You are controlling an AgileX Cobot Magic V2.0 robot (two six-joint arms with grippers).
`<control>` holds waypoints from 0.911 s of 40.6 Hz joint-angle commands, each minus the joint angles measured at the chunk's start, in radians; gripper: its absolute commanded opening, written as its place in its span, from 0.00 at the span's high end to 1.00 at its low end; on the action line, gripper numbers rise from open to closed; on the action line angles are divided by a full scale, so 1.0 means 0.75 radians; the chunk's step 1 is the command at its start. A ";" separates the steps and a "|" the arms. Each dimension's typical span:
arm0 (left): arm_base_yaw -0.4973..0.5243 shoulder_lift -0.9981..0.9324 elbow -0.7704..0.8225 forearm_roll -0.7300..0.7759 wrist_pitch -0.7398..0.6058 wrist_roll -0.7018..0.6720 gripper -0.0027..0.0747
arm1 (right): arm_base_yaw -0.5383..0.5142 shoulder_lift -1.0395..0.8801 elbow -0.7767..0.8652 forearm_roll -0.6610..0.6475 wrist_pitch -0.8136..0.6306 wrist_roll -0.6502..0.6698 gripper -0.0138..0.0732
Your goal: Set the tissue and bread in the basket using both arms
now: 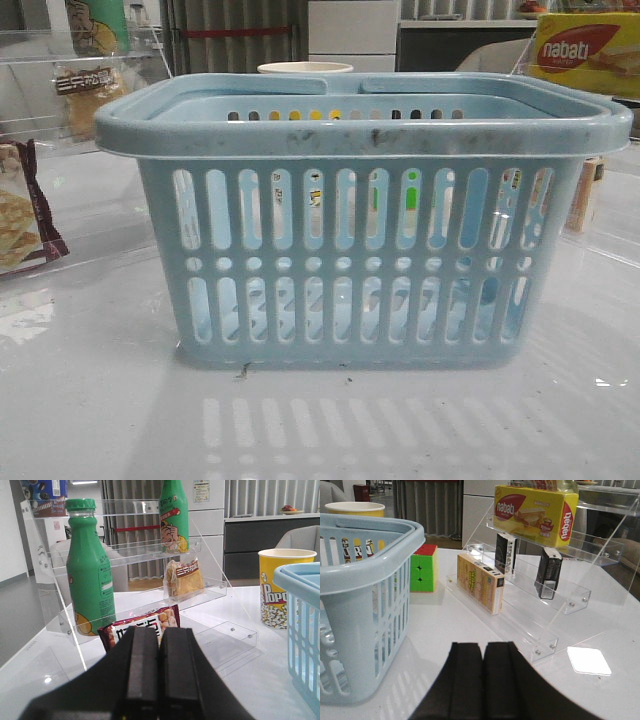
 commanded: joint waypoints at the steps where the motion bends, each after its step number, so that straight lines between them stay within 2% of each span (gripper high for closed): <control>1: -0.008 -0.022 -0.002 -0.014 -0.117 -0.013 0.85 | -0.003 -0.022 0.002 -0.010 -0.120 -0.008 0.78; 10: -0.008 -0.022 -0.002 -0.014 -0.120 -0.013 0.85 | -0.003 -0.022 0.002 -0.020 -0.247 -0.008 0.78; 20: -0.008 -0.022 -0.035 -0.014 -0.236 -0.013 0.85 | -0.002 -0.022 -0.039 -0.021 -0.323 -0.009 0.78; 25: -0.008 -0.020 -0.176 -0.014 -0.168 -0.013 0.85 | -0.002 -0.021 -0.216 -0.021 -0.137 -0.009 0.78; 37: -0.008 0.183 -0.695 -0.014 0.243 -0.013 0.85 | -0.002 0.214 -0.725 -0.023 0.308 -0.009 0.78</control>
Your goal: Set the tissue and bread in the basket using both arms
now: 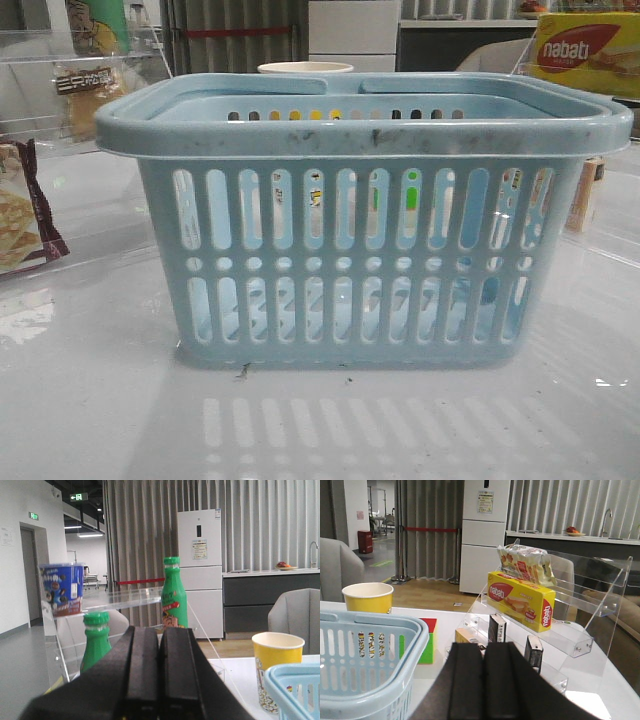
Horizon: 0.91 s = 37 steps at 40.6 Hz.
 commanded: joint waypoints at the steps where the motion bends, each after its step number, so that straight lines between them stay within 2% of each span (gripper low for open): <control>1: -0.008 0.126 -0.200 -0.014 0.049 -0.013 0.85 | -0.002 0.144 -0.202 -0.014 0.042 -0.009 0.78; 9: -0.008 0.344 -0.439 -0.014 0.295 -0.013 0.85 | -0.002 0.389 -0.453 -0.014 0.287 -0.009 0.78; 22: -0.008 0.595 -0.451 -0.014 0.600 -0.013 0.85 | -0.002 0.676 -0.491 -0.014 0.494 -0.009 0.78; 32: -0.008 0.719 -0.425 -0.014 0.604 -0.013 0.84 | -0.002 0.833 -0.491 -0.014 0.546 -0.009 0.77; 34: -0.008 0.739 -0.422 -0.014 0.602 -0.013 0.80 | -0.002 0.856 -0.491 -0.014 0.547 -0.009 0.71; 37: -0.008 0.759 -0.422 -0.014 0.596 -0.013 0.64 | -0.002 0.884 -0.491 -0.014 0.546 -0.009 0.52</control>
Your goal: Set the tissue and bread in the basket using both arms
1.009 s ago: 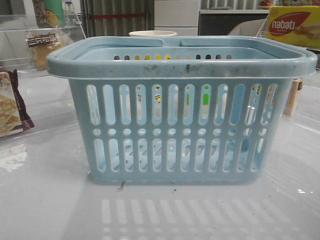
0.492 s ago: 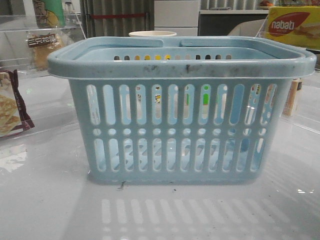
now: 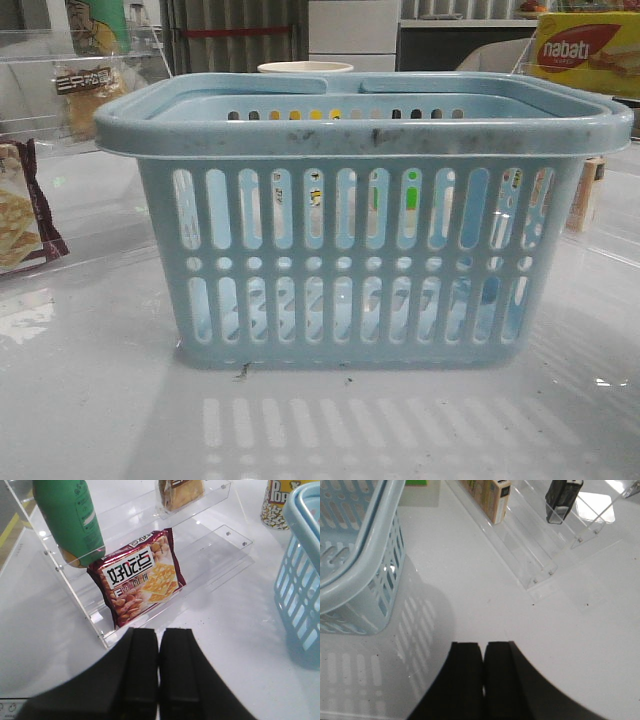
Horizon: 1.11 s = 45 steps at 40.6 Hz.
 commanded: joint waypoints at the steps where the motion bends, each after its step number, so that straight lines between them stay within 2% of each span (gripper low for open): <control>1: -0.008 0.029 -0.035 -0.014 -0.104 -0.011 0.56 | -0.002 0.042 -0.046 -0.014 -0.085 -0.009 0.46; 2: -0.008 0.035 -0.035 -0.014 -0.104 -0.008 0.52 | -0.002 0.051 -0.046 -0.014 -0.087 -0.009 0.38; 3: -0.008 0.038 -0.035 -0.014 -0.107 -0.009 0.42 | -0.002 0.058 -0.046 -0.014 -0.088 -0.009 0.33; 4: -0.009 0.040 -0.035 -0.017 -0.107 -0.009 0.37 | -0.002 0.068 -0.046 -0.014 -0.088 -0.009 0.28; 6: -0.022 0.040 -0.035 -0.037 -0.107 -0.006 0.29 | -0.002 0.082 -0.046 -0.014 -0.092 -0.009 0.22; 8: -0.046 0.040 -0.035 -0.046 -0.109 -0.002 0.27 | -0.002 0.108 -0.046 -0.015 -0.102 -0.009 0.19; 14: -0.190 0.040 -0.035 -0.046 -0.115 0.001 0.30 | -0.029 0.203 -0.067 -0.026 -0.170 0.003 0.21; 26: -0.448 0.040 -0.035 -0.046 -0.113 0.001 0.42 | -0.268 0.558 -0.332 -0.025 -0.201 0.005 0.21; 45: -0.470 0.040 -0.035 -0.046 -0.105 0.001 0.57 | -0.306 1.147 -0.793 -0.053 -0.234 -0.010 0.21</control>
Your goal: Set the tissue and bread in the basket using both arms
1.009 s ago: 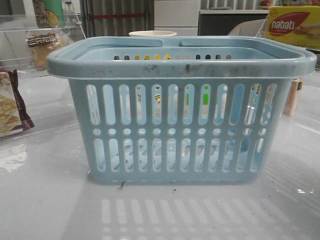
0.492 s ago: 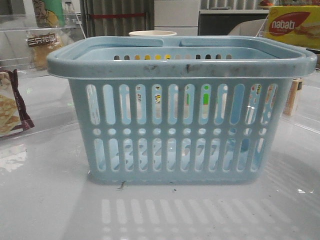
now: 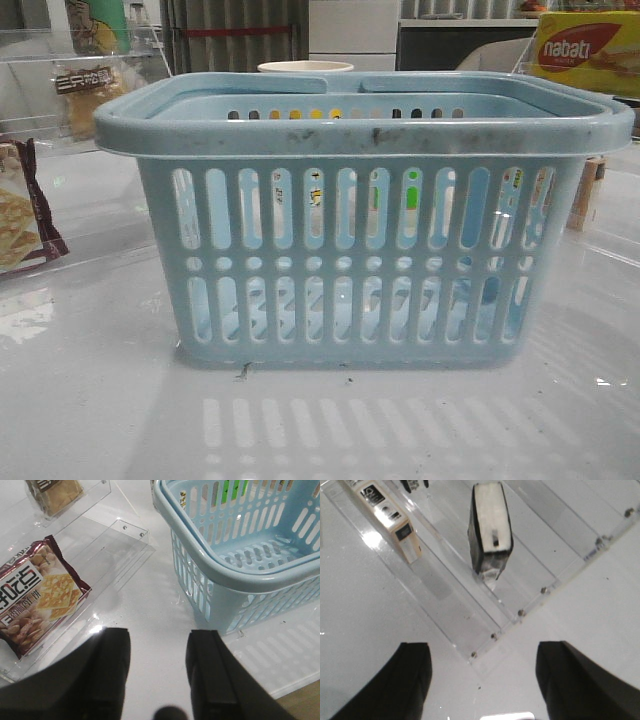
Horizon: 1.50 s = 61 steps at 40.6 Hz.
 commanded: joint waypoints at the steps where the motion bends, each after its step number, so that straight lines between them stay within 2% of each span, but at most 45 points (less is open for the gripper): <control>1: -0.010 0.009 -0.036 -0.011 -0.091 -0.004 0.58 | -0.008 0.056 -0.131 -0.034 -0.091 -0.015 0.21; 12: -0.010 0.009 -0.036 -0.011 -0.091 -0.004 0.67 | -0.008 0.290 -0.305 -0.035 -0.147 -0.015 0.21; 16: -0.010 0.009 -0.036 -0.011 -0.091 -0.004 0.71 | -0.008 0.341 -0.338 -0.035 -0.159 -0.015 0.31; 21: -0.010 0.009 -0.036 -0.011 -0.091 -0.004 0.75 | -0.008 0.362 -0.345 -0.035 -0.157 -0.015 0.52; 24: -0.010 0.009 -0.036 -0.011 -0.091 -0.004 0.77 | -0.004 0.345 -0.345 -0.035 -0.152 -0.015 0.60; 27: -0.010 0.009 -0.036 -0.011 -0.091 -0.004 0.80 | 0.007 0.303 -0.345 -0.035 -0.142 -0.015 0.64; 35: -0.010 0.009 -0.036 -0.011 -0.091 -0.004 0.85 | 0.057 0.134 -0.343 -0.033 -0.070 -0.015 0.65; 43: -0.010 0.009 -0.036 -0.011 -0.091 -0.004 0.85 | 0.214 -0.112 -0.239 -0.009 -0.061 -0.015 0.65; 51: -0.010 0.009 -0.036 -0.011 -0.091 -0.004 0.85 | 0.476 -0.325 -0.060 0.034 -0.168 -0.015 0.65; 61: -0.010 0.009 -0.036 -0.011 -0.091 -0.004 0.85 | 0.783 -0.326 0.065 0.136 -0.244 -0.015 0.64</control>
